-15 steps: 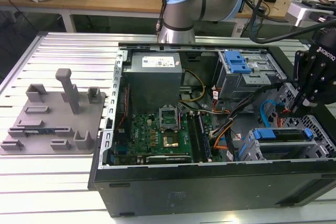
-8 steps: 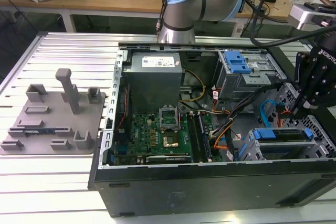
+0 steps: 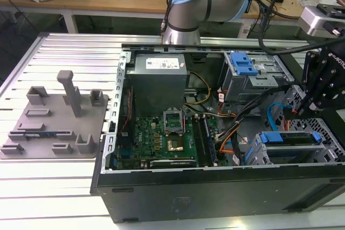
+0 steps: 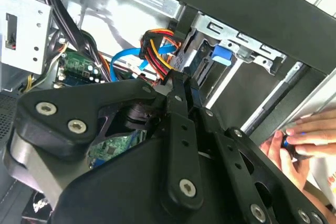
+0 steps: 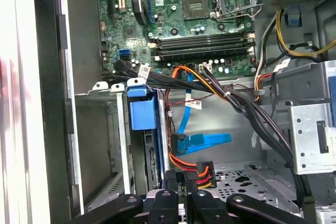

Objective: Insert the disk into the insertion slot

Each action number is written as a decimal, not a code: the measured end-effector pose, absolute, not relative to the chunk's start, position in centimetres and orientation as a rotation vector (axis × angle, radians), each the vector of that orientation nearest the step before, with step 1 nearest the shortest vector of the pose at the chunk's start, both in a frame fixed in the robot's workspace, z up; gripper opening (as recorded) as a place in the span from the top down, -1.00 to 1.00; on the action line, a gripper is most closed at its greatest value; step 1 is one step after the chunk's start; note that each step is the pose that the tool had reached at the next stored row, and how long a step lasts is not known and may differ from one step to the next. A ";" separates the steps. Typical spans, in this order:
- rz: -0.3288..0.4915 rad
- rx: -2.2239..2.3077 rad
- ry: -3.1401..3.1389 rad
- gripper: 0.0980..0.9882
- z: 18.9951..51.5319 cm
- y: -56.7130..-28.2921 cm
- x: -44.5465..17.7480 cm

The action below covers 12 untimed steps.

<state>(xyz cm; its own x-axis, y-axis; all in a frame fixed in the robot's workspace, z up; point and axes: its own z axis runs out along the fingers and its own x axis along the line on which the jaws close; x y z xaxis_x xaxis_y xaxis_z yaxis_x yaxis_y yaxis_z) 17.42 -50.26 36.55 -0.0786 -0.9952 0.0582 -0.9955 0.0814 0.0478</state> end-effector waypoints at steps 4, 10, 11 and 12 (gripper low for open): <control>0.005 2.080 -2.254 0.85 36.5 -50.3 17.6; 0.023 2.066 -2.238 0.85 36.5 -50.3 17.7; 0.028 2.064 -2.234 0.85 36.5 -50.3 17.8; 0.031 2.064 -2.230 0.85 36.5 -50.3 17.8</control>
<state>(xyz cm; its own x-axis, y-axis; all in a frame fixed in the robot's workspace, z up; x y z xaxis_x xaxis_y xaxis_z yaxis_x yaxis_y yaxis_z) 17.75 -50.34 36.53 -0.0747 -0.9932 0.0891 -0.9953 0.0797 0.0546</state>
